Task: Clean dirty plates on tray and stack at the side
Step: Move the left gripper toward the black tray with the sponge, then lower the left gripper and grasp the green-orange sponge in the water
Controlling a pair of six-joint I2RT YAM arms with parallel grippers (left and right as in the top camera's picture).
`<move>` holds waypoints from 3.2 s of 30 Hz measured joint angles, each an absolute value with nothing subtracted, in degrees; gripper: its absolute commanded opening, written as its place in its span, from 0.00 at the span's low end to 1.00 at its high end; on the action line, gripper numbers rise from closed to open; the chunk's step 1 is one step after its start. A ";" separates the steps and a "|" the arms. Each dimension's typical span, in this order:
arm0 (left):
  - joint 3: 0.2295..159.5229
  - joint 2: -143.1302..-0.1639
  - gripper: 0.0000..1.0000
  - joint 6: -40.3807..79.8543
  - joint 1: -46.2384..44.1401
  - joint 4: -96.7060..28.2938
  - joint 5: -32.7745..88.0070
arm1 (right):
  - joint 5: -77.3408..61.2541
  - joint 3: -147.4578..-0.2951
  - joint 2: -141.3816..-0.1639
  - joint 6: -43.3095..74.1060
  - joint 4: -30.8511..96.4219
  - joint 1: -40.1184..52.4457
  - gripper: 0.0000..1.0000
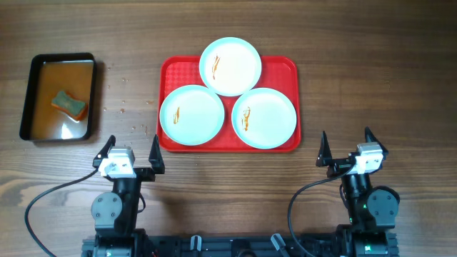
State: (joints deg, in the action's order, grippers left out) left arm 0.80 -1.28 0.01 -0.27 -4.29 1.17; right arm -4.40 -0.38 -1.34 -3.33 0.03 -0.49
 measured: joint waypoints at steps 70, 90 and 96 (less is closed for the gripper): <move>0.34 -1.93 1.00 20.99 -0.34 20.27 42.81 | -4.40 -0.38 -1.45 -3.36 0.01 -0.49 1.00; 90.30 -81.47 1.00 18.50 5.52 -61.01 3.49 | -4.40 -0.36 -1.98 -3.36 0.10 -0.49 1.00; 108.60 -104.07 1.00 28.93 15.88 -66.83 -4.47 | -4.40 -0.36 -2.02 -3.36 0.03 -0.49 1.00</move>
State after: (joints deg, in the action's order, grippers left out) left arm 108.60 -104.07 28.93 15.88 -66.83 -4.47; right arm -4.40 -0.36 -2.02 -3.36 0.03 -0.49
